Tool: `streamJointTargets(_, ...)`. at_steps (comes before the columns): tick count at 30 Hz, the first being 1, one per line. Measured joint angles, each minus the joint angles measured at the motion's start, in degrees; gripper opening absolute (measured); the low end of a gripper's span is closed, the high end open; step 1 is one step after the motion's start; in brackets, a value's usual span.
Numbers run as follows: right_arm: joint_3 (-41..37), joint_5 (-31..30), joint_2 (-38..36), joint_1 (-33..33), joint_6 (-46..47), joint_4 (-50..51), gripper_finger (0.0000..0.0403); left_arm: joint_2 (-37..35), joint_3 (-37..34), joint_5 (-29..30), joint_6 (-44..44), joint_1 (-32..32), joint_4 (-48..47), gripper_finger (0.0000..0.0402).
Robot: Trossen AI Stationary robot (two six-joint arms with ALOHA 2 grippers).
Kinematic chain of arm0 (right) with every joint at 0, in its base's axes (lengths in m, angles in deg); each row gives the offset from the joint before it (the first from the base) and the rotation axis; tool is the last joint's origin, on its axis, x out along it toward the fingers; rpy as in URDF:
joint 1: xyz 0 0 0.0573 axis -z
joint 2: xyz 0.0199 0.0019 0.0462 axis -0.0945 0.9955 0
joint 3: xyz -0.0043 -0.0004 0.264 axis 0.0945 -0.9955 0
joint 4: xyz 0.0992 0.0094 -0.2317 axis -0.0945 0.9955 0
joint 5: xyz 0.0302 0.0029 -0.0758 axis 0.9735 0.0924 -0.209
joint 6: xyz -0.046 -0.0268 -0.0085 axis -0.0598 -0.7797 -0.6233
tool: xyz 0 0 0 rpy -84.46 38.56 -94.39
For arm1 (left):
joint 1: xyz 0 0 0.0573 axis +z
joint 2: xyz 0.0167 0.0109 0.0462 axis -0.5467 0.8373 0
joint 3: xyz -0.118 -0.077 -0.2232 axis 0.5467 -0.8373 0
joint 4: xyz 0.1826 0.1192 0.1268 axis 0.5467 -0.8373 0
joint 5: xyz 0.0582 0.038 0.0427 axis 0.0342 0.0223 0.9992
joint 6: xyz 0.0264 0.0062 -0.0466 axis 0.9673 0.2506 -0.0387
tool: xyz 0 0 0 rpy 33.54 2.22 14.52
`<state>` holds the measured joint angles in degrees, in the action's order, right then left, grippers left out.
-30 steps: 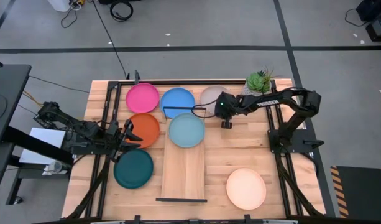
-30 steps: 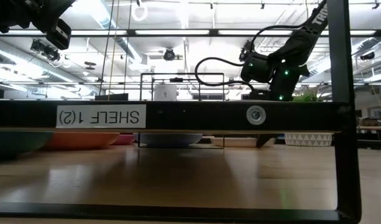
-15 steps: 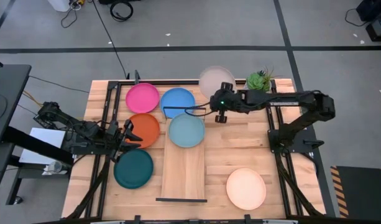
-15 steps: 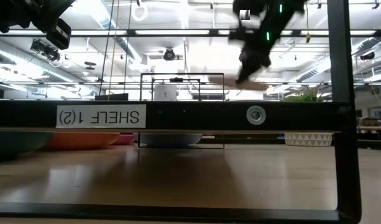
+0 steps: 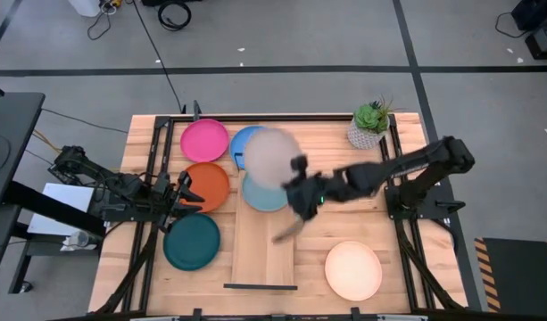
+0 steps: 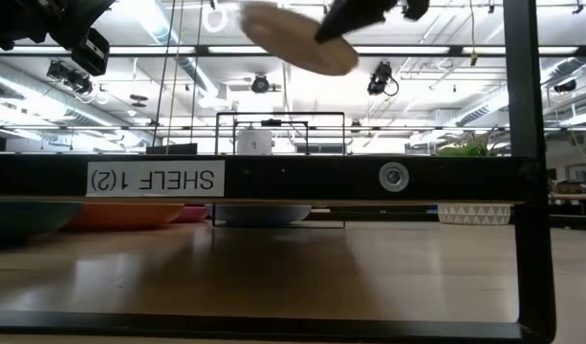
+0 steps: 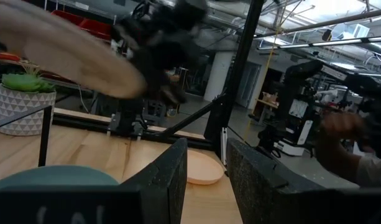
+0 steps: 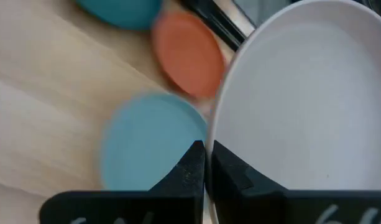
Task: Place and stack plates onto a shelf
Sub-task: Stack the gray plate on top of the light blue plate on the shelf
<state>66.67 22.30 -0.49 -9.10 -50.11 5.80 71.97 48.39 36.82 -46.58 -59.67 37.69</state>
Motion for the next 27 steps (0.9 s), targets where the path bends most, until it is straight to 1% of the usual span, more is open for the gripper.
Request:
streamJointTargets(3, 0.00, 4.36, 1.77, -3.07, -0.83, -1.21, 0.0021, 0.01, 0.00, 0.00, 0.00, 0.01, -0.01, 0.0118)
streamJointTargets(5, 0.02, 7.39, 3.17, -3.99, 1.23, -1.17, 0.0021, -0.01, 0.00, 0.00, 0.00, 0.00, 0.01, 0.0118)
streamJointTargets(8, 0.02, 12.66, 5.88, -4.13, 4.22, -0.89, 0.0021, -0.01, 0.00, 0.06, 0.00, 0.00, 0.04, 0.0118)
streamJointTargets(11, 0.02, 16.00, 9.20, -3.42, 5.61, -1.37, 0.0021, -0.01, 0.00, 0.20, 0.00, 0.00, 0.10, 0.0118)
streamJointTargets(15, 0.02, 16.15, 13.49, -1.56, 6.40, -1.49, 0.0021, 0.00, 0.00, 0.20, 0.02, 0.00, 0.12, 0.0118)
streamJointTargets(18, 0.02, 14.45, 15.52, 0.18, 6.41, -1.62, 0.0021, -0.02, 0.00, 0.22, 0.02, -0.01, 0.13, 0.0118)
streamJointTargets(27, 0.07, 15.25, 16.65, 5.03, 8.67, -1.49, 0.0035, -0.02, 0.00, 0.22, 0.02, 0.01, 0.10, 0.0118)
